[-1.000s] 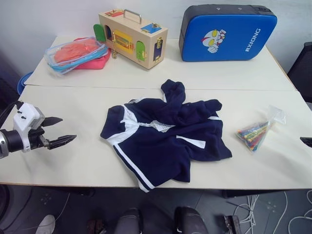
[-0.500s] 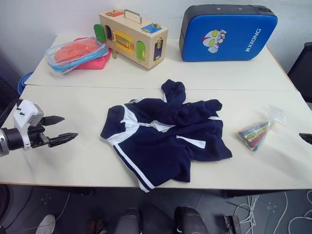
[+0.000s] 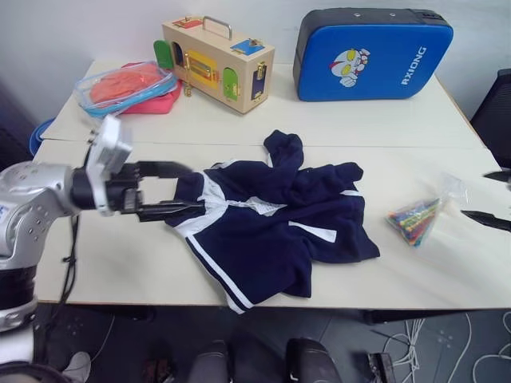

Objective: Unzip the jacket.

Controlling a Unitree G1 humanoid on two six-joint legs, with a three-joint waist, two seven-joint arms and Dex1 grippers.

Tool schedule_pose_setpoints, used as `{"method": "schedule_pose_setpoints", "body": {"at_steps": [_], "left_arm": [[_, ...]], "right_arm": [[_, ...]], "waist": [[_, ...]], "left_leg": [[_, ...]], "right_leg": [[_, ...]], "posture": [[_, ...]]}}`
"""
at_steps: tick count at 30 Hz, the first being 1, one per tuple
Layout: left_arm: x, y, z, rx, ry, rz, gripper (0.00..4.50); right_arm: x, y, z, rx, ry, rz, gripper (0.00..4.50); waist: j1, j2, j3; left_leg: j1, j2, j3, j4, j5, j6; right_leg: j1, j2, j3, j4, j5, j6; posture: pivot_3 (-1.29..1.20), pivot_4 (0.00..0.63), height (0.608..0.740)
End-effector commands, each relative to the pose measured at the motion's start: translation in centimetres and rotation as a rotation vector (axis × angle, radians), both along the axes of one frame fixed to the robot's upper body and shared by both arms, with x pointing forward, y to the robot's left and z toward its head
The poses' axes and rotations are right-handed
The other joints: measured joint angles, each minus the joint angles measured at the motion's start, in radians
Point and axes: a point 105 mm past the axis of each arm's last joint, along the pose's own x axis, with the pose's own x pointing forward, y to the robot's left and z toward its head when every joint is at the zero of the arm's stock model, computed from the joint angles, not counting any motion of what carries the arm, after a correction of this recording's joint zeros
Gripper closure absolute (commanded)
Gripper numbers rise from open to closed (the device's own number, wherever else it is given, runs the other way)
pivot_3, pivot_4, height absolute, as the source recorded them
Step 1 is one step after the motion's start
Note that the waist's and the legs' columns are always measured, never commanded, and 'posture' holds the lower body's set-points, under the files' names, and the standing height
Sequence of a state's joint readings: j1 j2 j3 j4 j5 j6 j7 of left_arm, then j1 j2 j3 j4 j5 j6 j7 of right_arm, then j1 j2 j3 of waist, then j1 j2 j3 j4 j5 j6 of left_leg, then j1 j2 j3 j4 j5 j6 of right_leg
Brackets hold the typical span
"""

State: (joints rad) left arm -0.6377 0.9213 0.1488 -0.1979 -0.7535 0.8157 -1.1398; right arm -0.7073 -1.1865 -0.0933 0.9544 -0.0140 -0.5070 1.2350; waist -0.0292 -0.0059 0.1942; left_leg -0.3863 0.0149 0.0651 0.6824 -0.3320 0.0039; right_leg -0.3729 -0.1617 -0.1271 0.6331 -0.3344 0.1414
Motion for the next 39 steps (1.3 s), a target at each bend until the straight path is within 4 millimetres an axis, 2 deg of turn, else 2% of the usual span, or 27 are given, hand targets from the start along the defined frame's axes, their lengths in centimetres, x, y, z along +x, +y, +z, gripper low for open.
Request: {"method": "schedule_pose_setpoints", "body": {"at_steps": [1,5,7,10,14,19,22,27,29,34,39], "left_arm": [[-1.2,-2.8,0.7,0.015,-0.002,-0.151,0.01],[-1.0,-5.0,0.4,0.035,-0.018,-0.227,0.01],[-0.7,-5.8,0.0,0.049,-0.031,-0.251,0.01],[-0.6,-6.6,0.0,0.049,-0.054,-0.275,0.01],[-0.3,-7.0,0.1,0.036,-0.071,-0.275,0.01],[0.0,-6.7,-0.2,0.037,-0.079,-0.253,0.01],[0.0,-7.0,0.0,0.029,-0.088,-0.256,0.01],[0.5,-7.6,0.0,0.013,-0.107,-0.251,0.01],[0.6,-7.8,0.2,0.001,-0.111,-0.253,0.01],[0.9,-8.2,0.3,-0.008,-0.117,-0.255,0.01],[1.0,-8.4,0.5,-0.015,-0.124,-0.253,0.01]], "right_arm": [[1.8,2.7,1.7,-0.302,-0.051,0.157,0.00],[3.3,5.2,1.9,-0.544,-0.003,0.301,0.00],[3.7,5.4,1.8,-0.691,0.051,0.346,0.00],[4.3,5.5,2.5,-0.790,0.082,0.359,0.00],[4.5,4.9,4.6,-0.898,0.080,0.324,0.00],[2.5,2.3,5.9,-0.999,0.197,0.279,0.00],[1.3,1.3,5.0,-0.991,0.280,0.287,0.00],[1.4,2.1,1.4,-0.905,0.311,0.370,0.00],[2.0,2.8,0.1,-0.866,0.293,0.384,0.00],[3.5,3.8,-1.0,-0.840,0.241,0.373,0.00],[4.0,4.4,-1.5,-0.817,0.242,0.373,0.00]], "waist": [[-0.006,0.000,0.000],[-0.008,0.001,0.000],[-0.005,0.001,0.000],[0.003,0.001,0.000],[0.002,0.002,0.001],[0.002,0.002,0.001],[0.002,0.002,0.001],[-0.002,0.002,0.001],[-0.006,0.003,0.002],[-0.006,0.004,0.002],[0.001,0.004,0.002]], "left_leg": [[0.000,0.000,0.000,0.000,0.000,0.000],[0.000,0.000,0.001,-0.001,0.000,0.000],[-0.001,0.000,0.001,0.000,0.000,0.000],[-0.003,-0.001,0.000,0.000,0.000,0.000],[-0.005,-0.001,-0.001,0.001,0.000,0.000],[-0.005,-0.001,-0.001,-0.001,0.000,0.000],[-0.005,-0.001,-0.001,0.000,0.000,0.000],[-0.004,0.000,-0.001,0.000,0.000,0.000],[-0.004,0.000,0.000,0.001,0.000,0.000],[-0.004,0.000,0.000,0.001,0.000,0.000],[-0.004,0.000,0.000,0.001,0.000,0.000]], "right_leg": [[-0.001,0.000,0.001,0.000,0.000,0.000],[-0.003,0.001,0.003,0.001,0.000,0.000],[-0.003,0.001,0.002,0.000,0.000,0.000],[-0.003,0.000,0.001,-0.001,0.000,0.000],[-0.003,0.000,-0.001,-0.002,0.000,0.000],[-0.004,0.000,-0.001,-0.003,0.000,0.000],[-0.004,0.000,-0.001,-0.003,0.000,0.000],[-0.003,0.000,-0.001,-0.002,0.000,0.000],[-0.003,0.000,0.000,-0.001,0.000,0.000],[-0.003,0.000,0.000,0.000,0.000,0.000],[-0.003,0.000,0.000,0.000,0.000,0.000]], "posture": [[0.00,0.150,0.740],[0.00,0.150,0.740],[0.00,0.150,0.740],[0.00,0.150,0.740],[0.00,0.150,0.740],[0.00,0.150,0.740],[0.00,0.150,0.740],[0.00,0.150,0.740],[0.00,0.150,0.740],[0.00,0.150,0.740],[0.00,0.150,0.740]]}}
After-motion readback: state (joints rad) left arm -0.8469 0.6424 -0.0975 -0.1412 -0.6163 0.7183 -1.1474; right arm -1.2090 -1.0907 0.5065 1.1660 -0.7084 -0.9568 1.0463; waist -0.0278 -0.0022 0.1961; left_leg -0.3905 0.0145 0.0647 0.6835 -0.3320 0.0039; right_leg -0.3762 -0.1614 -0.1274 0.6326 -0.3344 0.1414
